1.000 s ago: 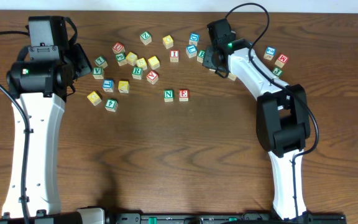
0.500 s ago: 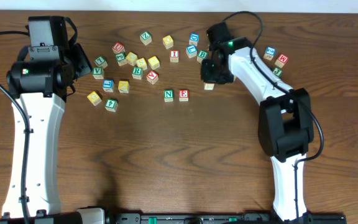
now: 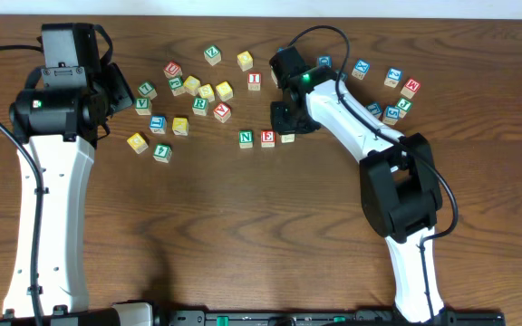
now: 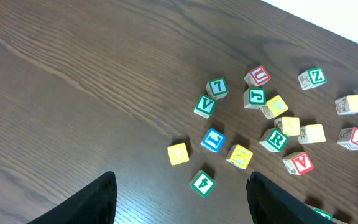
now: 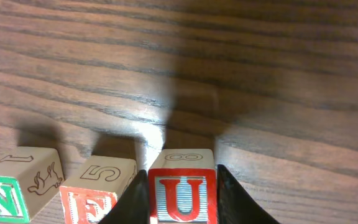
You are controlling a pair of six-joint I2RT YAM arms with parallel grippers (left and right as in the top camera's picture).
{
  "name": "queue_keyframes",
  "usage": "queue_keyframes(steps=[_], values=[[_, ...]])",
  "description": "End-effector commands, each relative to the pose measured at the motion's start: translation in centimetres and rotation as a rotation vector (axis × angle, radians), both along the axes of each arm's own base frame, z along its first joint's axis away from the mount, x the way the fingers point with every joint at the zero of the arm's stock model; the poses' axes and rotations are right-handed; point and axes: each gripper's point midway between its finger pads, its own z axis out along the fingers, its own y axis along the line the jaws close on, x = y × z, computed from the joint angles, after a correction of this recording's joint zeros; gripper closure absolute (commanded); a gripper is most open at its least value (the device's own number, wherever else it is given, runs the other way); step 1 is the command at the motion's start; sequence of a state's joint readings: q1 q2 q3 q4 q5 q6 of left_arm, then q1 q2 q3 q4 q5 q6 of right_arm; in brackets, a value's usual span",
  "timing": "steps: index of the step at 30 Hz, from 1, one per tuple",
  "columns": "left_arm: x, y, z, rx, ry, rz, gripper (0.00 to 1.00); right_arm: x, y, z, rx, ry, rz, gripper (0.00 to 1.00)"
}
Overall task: Spell out NEURIPS
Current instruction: 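Carry the red U block forward and set it right of the E, then retract the right gripper and reach the left gripper toward the green R block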
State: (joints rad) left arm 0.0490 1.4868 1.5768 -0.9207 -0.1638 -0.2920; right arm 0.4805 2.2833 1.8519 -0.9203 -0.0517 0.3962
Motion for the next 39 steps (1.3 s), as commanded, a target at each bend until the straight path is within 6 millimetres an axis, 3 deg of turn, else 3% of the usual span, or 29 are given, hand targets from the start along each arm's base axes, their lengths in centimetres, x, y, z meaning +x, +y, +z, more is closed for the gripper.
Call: queue_keyframes(steps=[1, 5, 9, 15, 21, 23, 25, 28, 34, 39], values=[[-0.2, 0.3, -1.0, 0.003, 0.030, 0.018, 0.34, -0.5, 0.2, 0.8, -0.022, -0.017, 0.019, 0.61], [-0.2, 0.3, -1.1, 0.003, 0.030, 0.018, 0.34, -0.7, 0.2, 0.7, -0.022, -0.008, 0.021, 0.54], [-0.2, 0.3, -1.0, 0.003, 0.030, 0.017, 0.34, -0.4, 0.2, 1.6, -0.014, -0.026, 0.018, 0.53], [0.2, -0.1, -0.9, -0.016, 0.014, 0.001, 0.34, 1.1, -0.6, 5.9, 0.028, -0.116, -0.012, 0.51], [1.7, -3.3, -1.2, -0.108, -0.014, -0.102, 0.34, 3.1, -3.9, 10.1, 0.039, -0.218, -0.095, 0.44], [2.4, -4.4, -2.1, -0.108, 0.008, -0.161, 0.34, 3.4, -4.9, 10.6, 0.041, -0.227, -0.117, 0.44], [3.5, -6.8, -4.4, -0.126, 0.060, -0.267, 0.34, 3.8, -6.1, 10.6, 0.037, -0.223, -0.141, 0.44], [4.8, -8.8, -7.5, -0.132, 0.119, -0.312, 0.34, 3.8, -7.1, 10.4, 0.030, -0.211, -0.159, 0.45], [6.8, -11.5, -13.1, -0.133, 0.209, -0.364, 0.34, 3.5, -7.4, 10.2, 0.018, -0.196, -0.162, 0.45], [7.6, -12.8, -16.7, -0.118, 0.263, -0.408, 0.34, 3.4, -7.6, 10.2, 0.005, -0.194, -0.166, 0.45]])
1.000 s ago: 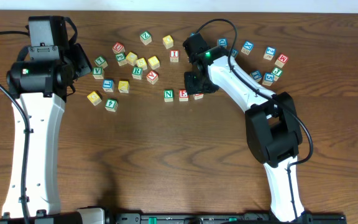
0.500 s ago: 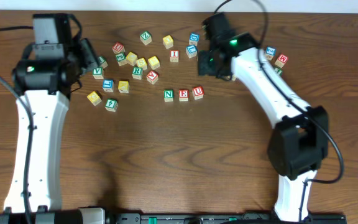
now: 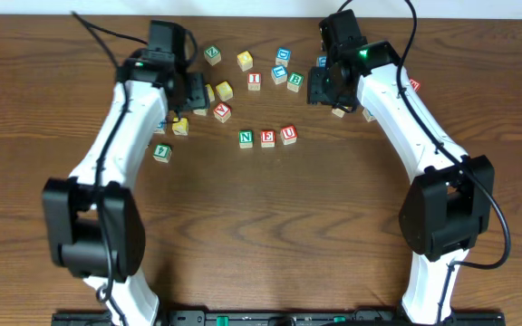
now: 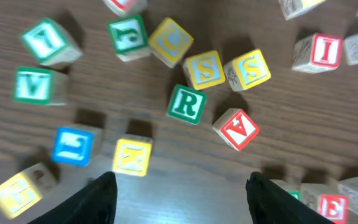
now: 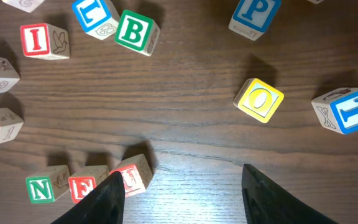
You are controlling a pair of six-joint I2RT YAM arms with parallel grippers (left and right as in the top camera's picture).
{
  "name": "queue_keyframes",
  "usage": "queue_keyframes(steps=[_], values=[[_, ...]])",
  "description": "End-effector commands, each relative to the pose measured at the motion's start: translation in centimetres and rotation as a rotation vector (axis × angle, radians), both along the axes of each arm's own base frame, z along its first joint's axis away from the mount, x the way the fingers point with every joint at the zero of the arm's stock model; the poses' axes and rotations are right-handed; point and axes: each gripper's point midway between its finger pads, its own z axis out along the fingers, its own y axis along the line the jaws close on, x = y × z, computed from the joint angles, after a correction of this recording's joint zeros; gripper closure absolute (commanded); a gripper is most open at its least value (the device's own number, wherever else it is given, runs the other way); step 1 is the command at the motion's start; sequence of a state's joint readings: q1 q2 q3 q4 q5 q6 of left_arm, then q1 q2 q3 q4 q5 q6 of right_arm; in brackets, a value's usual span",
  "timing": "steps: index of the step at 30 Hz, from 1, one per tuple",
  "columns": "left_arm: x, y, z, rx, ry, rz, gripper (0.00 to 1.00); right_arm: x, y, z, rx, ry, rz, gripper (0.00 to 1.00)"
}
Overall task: Spell out NEURIPS
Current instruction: 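Retract the right gripper and reach the left gripper toward the green R block, then lower the left gripper over the green R block and grasp it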
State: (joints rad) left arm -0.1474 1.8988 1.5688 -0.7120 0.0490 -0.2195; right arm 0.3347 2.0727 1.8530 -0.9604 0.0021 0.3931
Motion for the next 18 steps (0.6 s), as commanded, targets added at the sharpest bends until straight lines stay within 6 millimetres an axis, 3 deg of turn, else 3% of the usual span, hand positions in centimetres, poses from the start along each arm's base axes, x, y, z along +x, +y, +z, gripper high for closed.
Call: queue_keyframes(steps=[1, 10, 18], values=[[0.2, -0.6, -2.7, 0.018, 0.042, -0.046, 0.35, 0.2, -0.2, 0.5, -0.015, -0.015, -0.009, 0.45], [1.5, -0.8, -7.9, 0.024, 0.088, -0.046, 0.35, 0.0, -0.3, 0.4, -0.018, -0.007, -0.008, 0.46], [3.0, -1.1, -9.4, 0.034, 0.051, -0.078, 0.35, 0.0, -0.5, 0.3, -0.029, -0.007, -0.013, 0.46]])
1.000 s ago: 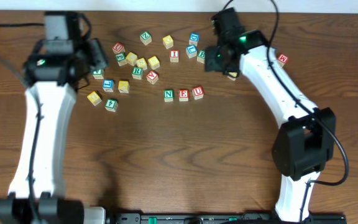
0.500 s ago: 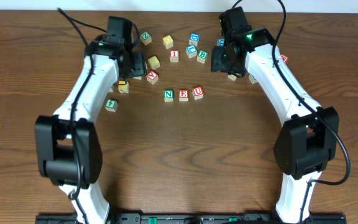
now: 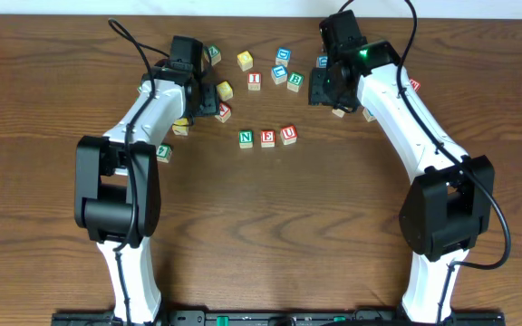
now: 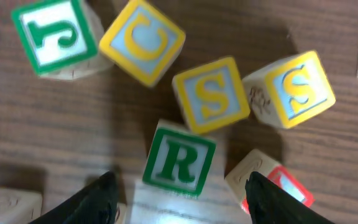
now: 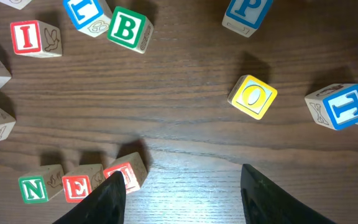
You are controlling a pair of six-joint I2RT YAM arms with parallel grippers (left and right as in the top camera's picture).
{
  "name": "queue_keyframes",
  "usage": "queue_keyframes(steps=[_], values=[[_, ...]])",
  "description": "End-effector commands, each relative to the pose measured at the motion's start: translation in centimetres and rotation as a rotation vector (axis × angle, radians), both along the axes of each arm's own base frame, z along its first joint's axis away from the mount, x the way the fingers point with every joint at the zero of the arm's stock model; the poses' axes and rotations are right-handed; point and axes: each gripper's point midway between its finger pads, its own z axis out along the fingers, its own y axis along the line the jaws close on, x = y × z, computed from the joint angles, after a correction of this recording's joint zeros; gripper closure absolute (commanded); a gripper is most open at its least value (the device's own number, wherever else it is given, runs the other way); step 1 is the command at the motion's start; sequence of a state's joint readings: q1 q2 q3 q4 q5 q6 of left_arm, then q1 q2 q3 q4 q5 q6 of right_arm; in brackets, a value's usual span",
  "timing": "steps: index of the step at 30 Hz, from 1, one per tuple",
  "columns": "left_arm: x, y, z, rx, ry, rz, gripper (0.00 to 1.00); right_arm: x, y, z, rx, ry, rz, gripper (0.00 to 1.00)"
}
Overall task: Spell out NEURIPS
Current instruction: 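Lower the left gripper over the green R block and grasp it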
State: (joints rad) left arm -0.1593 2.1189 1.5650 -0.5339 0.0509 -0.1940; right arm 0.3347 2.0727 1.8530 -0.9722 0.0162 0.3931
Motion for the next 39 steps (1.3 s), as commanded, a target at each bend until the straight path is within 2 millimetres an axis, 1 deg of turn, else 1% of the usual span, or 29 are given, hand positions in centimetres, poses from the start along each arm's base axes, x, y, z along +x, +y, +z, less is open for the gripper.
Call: queue_keyframes(steps=[1, 8, 14, 18, 24, 31, 36, 39], values=[[0.1, 0.0, -1.2, 0.021, 0.006, -0.052, 0.35, 0.2, -0.2, 0.4, -0.014, -0.013, -0.007, 0.46], [-0.1, 0.0, -2.7, 0.028, 0.033, -0.062, 0.35, 0.1, -0.4, 0.4, -0.025, -0.012, -0.012, 0.47], [0.3, 0.0, -2.6, 0.026, 0.015, -0.061, 0.36, 0.1, -0.4, 0.4, -0.025, -0.012, -0.011, 0.46], [0.4, -0.1, -2.6, 0.026, 0.012, -0.061, 0.45, 0.1, -0.4, 0.4, -0.025, -0.011, -0.012, 0.46], [0.4, -0.1, -2.6, 0.026, 0.012, -0.061, 0.50, 0.1, -0.4, 0.4, -0.025, -0.012, -0.012, 0.45], [0.3, 0.0, -2.6, 0.026, 0.015, -0.061, 0.61, 0.1, -0.4, 0.4, -0.025, -0.011, -0.011, 0.44], [0.3, 0.0, -2.5, 0.027, 0.016, -0.061, 0.63, 0.1, -0.4, 0.4, -0.026, -0.011, -0.011, 0.43], [0.3, 0.0, -1.7, 0.025, 0.004, -0.061, 0.63, 0.1, -0.4, 0.4, -0.025, -0.011, -0.011, 0.43]])
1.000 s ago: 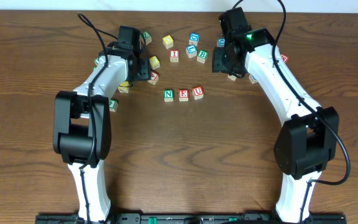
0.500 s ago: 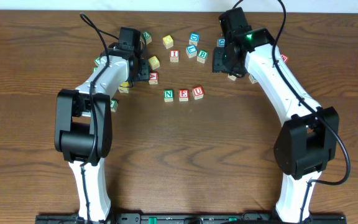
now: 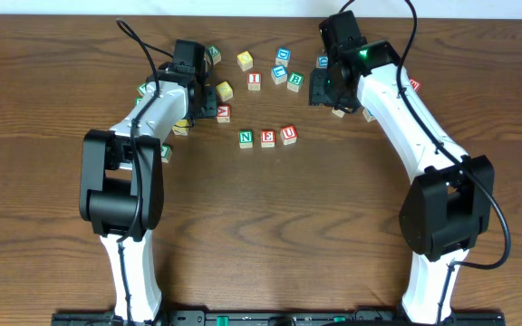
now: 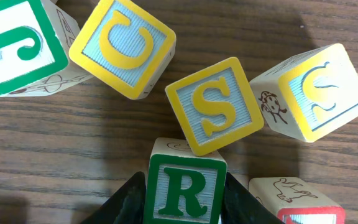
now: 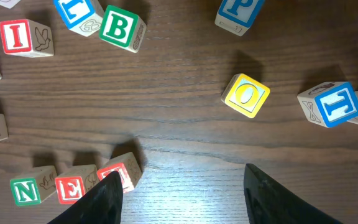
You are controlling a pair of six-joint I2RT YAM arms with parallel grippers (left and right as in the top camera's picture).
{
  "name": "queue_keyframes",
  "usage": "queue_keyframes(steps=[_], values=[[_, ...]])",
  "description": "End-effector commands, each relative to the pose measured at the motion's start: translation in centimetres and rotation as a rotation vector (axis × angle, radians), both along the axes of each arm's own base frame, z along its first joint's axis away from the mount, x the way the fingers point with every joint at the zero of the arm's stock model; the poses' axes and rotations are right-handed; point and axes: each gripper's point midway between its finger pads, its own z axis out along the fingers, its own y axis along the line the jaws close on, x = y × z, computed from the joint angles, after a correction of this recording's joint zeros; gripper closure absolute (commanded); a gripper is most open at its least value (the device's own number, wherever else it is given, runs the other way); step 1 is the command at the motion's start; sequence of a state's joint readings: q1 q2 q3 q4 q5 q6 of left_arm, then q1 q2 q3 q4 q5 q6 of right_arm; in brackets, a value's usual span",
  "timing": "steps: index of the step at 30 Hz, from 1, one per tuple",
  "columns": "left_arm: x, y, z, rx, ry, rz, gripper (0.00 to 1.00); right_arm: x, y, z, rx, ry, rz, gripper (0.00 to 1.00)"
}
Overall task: Spell out NEURIPS
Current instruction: 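Lower the left gripper over the green R block and grasp it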
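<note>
Green R block (image 4: 185, 193) sits on the table, clamped between the fingers of my left gripper (image 4: 184, 205), among the left cluster (image 3: 198, 98); the arm hides it from overhead. The row N (image 3: 246, 139), E (image 3: 267, 138), U (image 3: 288, 134) stands mid-table, with U slightly turned. My right gripper (image 5: 182, 190) hangs open and empty high above the table at the back right (image 3: 323, 86). Red I (image 5: 17, 36), blue P (image 5: 238, 9) and two yellow S blocks (image 4: 213, 106) (image 4: 316, 93) lie loose.
Yellow C (image 4: 122, 46) and green J (image 4: 17, 43) crowd close behind R; a red-faced block (image 4: 303, 208) lies just right of it. Green B (image 5: 121, 27), yellow O (image 5: 246, 94) and blue T (image 5: 330, 102) lie under the right wrist. More blocks are scattered at the back right (image 3: 397, 91).
My left gripper has come down from just above the R block with its fingers wide, and now they press on both sides of it. The right gripper has barely shifted.
First my right gripper was shut on the U block beside N and E, while the left arm was raised far left. Then U stood free in the row, the right gripper open and high. The left gripper was over the cluster, then above R, and now grips it.
</note>
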State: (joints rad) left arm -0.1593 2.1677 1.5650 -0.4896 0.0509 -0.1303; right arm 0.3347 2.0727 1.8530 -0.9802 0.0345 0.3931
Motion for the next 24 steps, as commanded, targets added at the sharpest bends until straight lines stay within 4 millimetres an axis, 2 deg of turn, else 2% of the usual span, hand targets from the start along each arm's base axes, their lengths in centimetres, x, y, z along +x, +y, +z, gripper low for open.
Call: queue_keyframes(steps=[1, 8, 12, 17, 21, 24], values=[[-0.2, 0.0, 1.0, -0.002, -0.010, -0.002, 0.63, 0.2, 0.0, 0.5, -0.006, -0.013, -0.004, 0.43], [0.0, 0.0, 6.0, -0.016, -0.094, -0.002, 0.63, 0.2, 0.1, 0.5, -0.006, -0.014, -0.002, 0.42], [-0.1, 0.0, 7.2, -0.019, -0.111, -0.002, 0.64, 0.1, 0.1, 0.5, -0.006, -0.013, -0.002, 0.42], [-0.3, 0.1, 6.2, -0.014, -0.087, -0.002, 0.61, 0.1, 0.1, 0.5, -0.007, -0.012, -0.002, 0.42], [-0.4, 0.1, 4.1, -0.007, -0.047, -0.002, 0.51, 0.1, 0.1, 0.5, -0.007, -0.012, -0.002, 0.42], [-0.7, 0.1, 2.2, -0.001, -0.007, -0.003, 0.49, 0.1, 0.1, 0.5, -0.007, -0.013, -0.002, 0.42]])
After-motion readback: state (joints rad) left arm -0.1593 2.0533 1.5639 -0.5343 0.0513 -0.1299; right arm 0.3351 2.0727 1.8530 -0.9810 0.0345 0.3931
